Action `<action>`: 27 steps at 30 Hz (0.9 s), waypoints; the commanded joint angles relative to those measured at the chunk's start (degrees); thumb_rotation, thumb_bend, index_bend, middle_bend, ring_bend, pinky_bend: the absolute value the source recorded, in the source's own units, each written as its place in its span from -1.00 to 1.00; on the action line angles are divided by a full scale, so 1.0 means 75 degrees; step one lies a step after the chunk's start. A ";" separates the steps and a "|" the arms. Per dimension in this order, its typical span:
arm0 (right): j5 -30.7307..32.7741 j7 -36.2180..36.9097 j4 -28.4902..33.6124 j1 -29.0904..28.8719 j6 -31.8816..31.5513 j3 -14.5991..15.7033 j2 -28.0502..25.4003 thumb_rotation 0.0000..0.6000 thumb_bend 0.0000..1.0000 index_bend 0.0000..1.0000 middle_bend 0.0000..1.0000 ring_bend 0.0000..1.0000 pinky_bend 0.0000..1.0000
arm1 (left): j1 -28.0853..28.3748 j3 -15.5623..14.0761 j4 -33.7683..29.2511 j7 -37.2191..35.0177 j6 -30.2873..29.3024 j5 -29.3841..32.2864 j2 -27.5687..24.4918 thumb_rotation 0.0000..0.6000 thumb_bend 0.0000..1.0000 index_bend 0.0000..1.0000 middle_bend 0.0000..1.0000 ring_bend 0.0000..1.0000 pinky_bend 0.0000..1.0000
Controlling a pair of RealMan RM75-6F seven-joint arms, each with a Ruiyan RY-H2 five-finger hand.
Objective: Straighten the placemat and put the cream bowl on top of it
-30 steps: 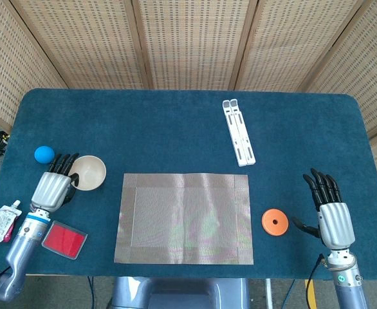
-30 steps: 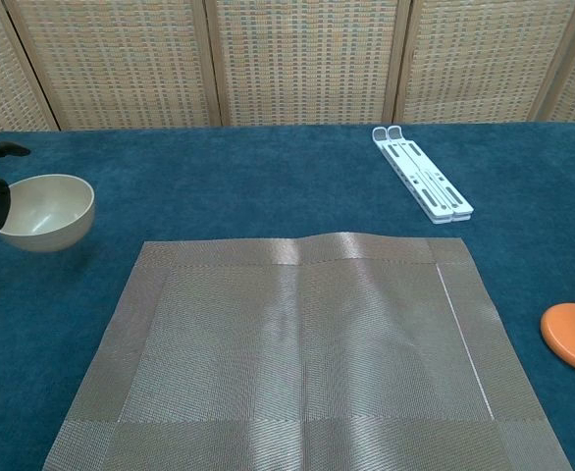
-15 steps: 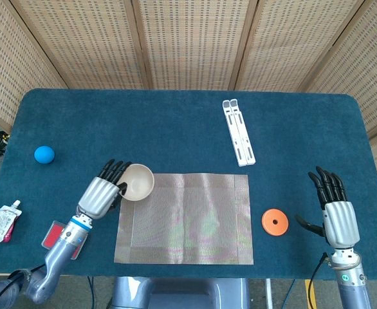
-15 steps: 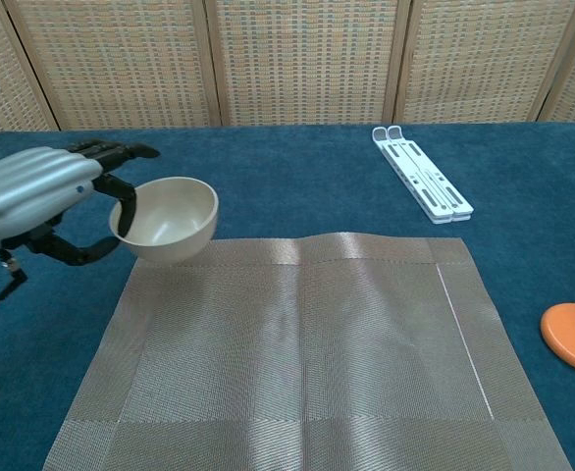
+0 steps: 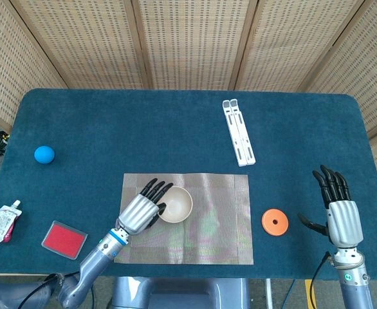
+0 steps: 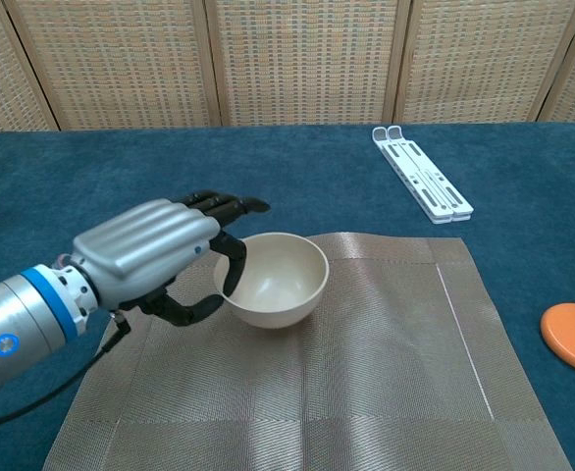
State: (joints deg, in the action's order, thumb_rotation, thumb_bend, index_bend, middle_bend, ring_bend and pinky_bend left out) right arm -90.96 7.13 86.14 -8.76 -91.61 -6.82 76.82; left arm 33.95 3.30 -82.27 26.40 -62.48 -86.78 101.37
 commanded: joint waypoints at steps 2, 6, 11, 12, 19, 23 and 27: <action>0.0000 0.0005 0.0004 0.0000 0.0002 0.0002 -0.0001 1.00 -0.48 -0.78 -1.00 -1.00 -1.00 | 0.0064 -0.0039 0.0033 0.0080 0.0106 0.0085 0.0229 1.00 0.06 0.27 -1.00 -1.00 -1.00; -0.0001 0.0020 0.0003 0.0007 -0.0008 0.0000 -0.0010 1.00 -0.48 -0.78 -1.00 -1.00 -1.00 | 0.0069 -0.0113 0.0059 0.0184 0.0088 0.0061 0.0376 1.00 0.04 0.18 -1.00 -1.00 -1.00; -0.0011 0.0037 0.0009 0.0026 -0.0048 -0.0003 -0.0027 1.00 -0.48 -0.78 -1.00 -1.00 -1.00 | -0.0027 -0.0161 -0.0073 0.0305 -0.0066 0.0079 0.0197 1.00 -0.37 -0.27 -1.00 -1.00 -1.00; -0.0012 0.0036 0.0007 0.0024 -0.0047 -0.0004 -0.0025 1.00 -0.48 -0.78 -1.00 -1.00 -1.00 | -0.0050 -0.0161 -0.0114 0.0307 -0.0102 0.0085 0.0147 1.00 -0.46 -0.36 -1.00 -1.00 -1.00; -0.0028 -0.0056 -0.0020 0.0024 -0.0022 0.0028 0.0007 1.00 -0.48 -0.78 -1.00 -1.00 -1.00 | -0.0469 -0.0121 -0.0812 0.0330 -0.0679 0.0292 -0.0715 1.00 -0.72 -0.80 -1.00 -1.00 -1.00; 0.0065 -0.0205 -0.0023 0.0022 0.0124 0.0066 -0.0011 1.00 -0.50 -0.78 -1.00 -1.00 -1.00 | -0.0860 -0.0115 -0.1106 0.0264 -0.1281 0.0348 -0.1294 1.00 -0.72 -0.85 -1.00 -1.00 -1.00; 0.0235 -0.0460 0.0093 -0.0011 0.0376 0.0089 -0.0061 1.00 -0.52 -0.78 -1.00 -1.00 -1.00 | -0.1309 -0.0265 -0.1251 -0.0070 -0.1928 0.0180 -0.1922 1.00 -0.72 -0.86 -1.00 -1.00 -1.00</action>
State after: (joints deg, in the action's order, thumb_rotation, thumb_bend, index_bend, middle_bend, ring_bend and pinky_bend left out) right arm -89.53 4.03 86.59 -8.75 -89.16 -6.26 76.50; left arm 26.29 1.90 -90.68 27.40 -74.33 -84.88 89.25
